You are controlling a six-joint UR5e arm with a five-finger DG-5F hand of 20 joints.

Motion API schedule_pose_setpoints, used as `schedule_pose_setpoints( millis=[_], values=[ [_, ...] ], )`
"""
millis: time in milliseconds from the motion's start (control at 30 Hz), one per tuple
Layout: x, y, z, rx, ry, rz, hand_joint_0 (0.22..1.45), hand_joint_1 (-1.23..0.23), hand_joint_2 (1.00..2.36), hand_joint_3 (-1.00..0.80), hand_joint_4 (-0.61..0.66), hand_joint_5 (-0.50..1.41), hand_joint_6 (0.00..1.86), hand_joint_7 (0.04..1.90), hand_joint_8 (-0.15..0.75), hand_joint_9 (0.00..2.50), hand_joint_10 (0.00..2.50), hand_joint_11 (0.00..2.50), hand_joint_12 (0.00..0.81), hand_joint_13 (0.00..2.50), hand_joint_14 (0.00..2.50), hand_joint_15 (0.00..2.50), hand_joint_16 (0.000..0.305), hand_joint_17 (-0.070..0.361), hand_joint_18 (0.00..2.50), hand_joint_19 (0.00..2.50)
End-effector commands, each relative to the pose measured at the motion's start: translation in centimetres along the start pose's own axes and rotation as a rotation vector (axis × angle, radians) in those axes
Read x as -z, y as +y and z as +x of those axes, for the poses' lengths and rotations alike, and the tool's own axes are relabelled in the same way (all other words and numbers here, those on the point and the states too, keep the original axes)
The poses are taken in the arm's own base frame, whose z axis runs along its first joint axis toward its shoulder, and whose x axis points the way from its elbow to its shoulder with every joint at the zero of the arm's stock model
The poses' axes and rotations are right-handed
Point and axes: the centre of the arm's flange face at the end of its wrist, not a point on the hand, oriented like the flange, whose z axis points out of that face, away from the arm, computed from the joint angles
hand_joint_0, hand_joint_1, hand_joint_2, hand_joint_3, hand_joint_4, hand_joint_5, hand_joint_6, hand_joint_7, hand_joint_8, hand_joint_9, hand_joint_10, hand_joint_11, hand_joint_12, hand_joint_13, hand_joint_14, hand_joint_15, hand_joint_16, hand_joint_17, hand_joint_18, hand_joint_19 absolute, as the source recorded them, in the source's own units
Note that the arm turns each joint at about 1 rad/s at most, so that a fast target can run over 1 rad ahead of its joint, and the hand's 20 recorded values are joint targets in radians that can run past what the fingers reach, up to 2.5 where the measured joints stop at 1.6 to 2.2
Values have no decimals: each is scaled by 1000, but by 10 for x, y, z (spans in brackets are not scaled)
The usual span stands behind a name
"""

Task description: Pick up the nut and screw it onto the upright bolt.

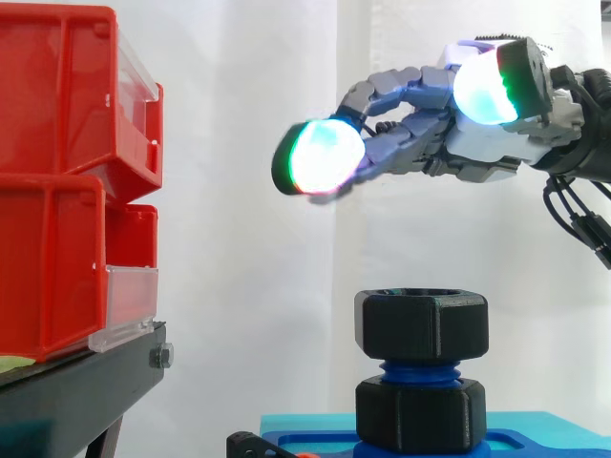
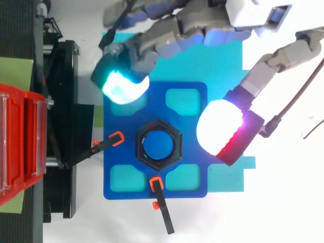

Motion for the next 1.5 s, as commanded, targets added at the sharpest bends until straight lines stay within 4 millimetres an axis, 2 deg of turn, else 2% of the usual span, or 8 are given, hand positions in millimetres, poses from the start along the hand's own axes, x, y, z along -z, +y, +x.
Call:
schedule_pose_setpoints(
  millis=[0,133,300,767,800,933,1133,1467],
  values=[
    [-1,4,20,-14,22,4,446,-359,1000,-500,-26,-229,500,538,172,188,0,0,329,0,0,0,46,104,0,0],
    [2,4,40,-39,27,5,439,-352,1000,-500,-32,-234,500,530,161,73,0,0,326,0,0,0,49,109,0,0],
    [0,7,53,-71,16,-11,436,-343,1000,-500,-35,-238,500,528,159,31,0,0,329,0,0,0,50,112,0,0],
    [-6,7,54,-59,-13,-19,438,-344,1000,-500,4,-233,500,541,176,104,0,0,334,0,0,0,50,112,0,0],
    [-7,-1,69,-68,1,-8,440,-345,1000,-500,7,-232,500,545,175,108,0,0,334,0,0,0,50,111,0,0],
    [-11,-8,80,-81,-3,-15,441,-345,1000,-500,16,-230,500,550,180,117,0,0,334,0,0,0,49,111,0,0],
    [-11,-4,59,-111,53,-5,444,-343,1000,-500,31,-225,501,566,185,128,0,0,335,0,0,0,49,110,0,0],
    [-5,-6,54,-104,105,36,446,-344,1000,-500,59,-212,501,601,197,153,0,0,334,0,0,0,49,110,0,0]
  ],
)
